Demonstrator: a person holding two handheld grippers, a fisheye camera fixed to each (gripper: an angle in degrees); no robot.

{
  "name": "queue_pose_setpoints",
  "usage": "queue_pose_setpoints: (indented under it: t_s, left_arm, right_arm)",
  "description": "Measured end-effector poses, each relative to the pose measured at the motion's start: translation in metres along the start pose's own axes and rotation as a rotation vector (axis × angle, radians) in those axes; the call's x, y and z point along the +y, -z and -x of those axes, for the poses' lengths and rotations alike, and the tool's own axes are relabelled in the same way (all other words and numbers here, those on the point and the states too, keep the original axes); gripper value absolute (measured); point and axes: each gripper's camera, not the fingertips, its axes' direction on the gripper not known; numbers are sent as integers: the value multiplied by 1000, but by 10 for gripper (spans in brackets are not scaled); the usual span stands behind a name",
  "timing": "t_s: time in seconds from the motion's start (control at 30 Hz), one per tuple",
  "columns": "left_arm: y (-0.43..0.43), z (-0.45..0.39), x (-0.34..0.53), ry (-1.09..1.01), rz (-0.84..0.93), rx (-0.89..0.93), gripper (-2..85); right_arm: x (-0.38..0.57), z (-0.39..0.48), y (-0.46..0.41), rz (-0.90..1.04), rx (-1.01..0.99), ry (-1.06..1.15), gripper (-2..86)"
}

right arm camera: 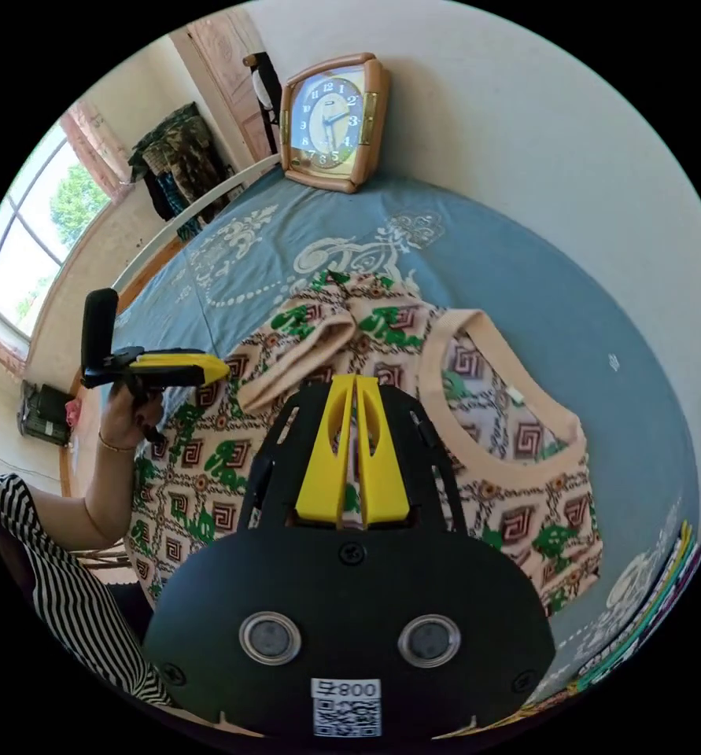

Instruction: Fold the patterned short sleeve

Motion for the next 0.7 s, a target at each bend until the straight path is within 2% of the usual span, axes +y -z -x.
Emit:
queue_pose_setpoints:
  t_s: [0.1, 0.3, 0.53, 0.7]
  left_arm:
    - [-11, -8, -4, -42, 86, -22, 3]
    - [-1, -10, 6, -66, 8, -3, 2]
    - [0, 21, 14, 73, 19, 118, 2]
    - [10, 24, 23, 123, -9, 87, 2]
  right_arm:
    - [40, -32, 21, 48, 11, -90, 1]
    - [101, -99, 90, -17, 13, -269, 1]
    - [144, -159, 135, 42, 80, -374, 1]
    - [161, -183, 179, -64, -2, -419, 1]
